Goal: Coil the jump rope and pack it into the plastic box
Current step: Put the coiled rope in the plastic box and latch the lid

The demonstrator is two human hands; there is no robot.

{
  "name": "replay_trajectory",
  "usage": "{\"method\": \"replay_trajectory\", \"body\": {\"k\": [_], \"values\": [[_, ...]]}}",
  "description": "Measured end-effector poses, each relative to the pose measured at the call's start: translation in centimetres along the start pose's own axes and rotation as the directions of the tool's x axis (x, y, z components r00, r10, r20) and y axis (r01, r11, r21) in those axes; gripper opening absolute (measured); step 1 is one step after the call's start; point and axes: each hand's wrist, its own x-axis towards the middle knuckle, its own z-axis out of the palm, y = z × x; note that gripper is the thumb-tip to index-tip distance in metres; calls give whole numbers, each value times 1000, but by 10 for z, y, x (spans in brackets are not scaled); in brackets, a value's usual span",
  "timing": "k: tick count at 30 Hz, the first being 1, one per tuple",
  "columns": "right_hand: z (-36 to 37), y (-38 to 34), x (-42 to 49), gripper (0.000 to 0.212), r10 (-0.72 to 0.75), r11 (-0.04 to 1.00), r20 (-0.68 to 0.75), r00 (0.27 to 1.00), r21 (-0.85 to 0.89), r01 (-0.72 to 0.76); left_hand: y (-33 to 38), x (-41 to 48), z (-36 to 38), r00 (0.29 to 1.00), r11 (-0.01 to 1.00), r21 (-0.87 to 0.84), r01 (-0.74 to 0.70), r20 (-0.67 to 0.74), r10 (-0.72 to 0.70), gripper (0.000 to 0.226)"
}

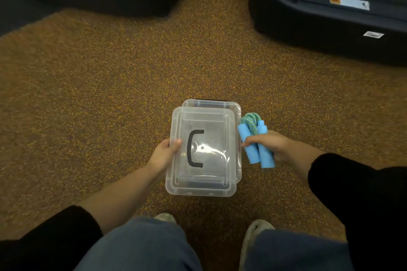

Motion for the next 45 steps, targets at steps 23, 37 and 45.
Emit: {"method": "replay_trajectory", "body": {"k": [23, 37, 45], "values": [[111, -26, 60, 44, -59, 963, -34, 998, 261, 66, 36, 30, -51, 995, 980, -170, -101, -44, 95, 29], [134, 12, 92, 37, 54, 986, -128, 990, 166, -32, 26, 39, -120, 994, 995, -81, -58, -100, 49, 28], [151, 12, 105, 55, 42, 997, -202, 978, 70, -28, 27, 42, -108, 994, 994, -70, -82, -82, 76, 22]]}}
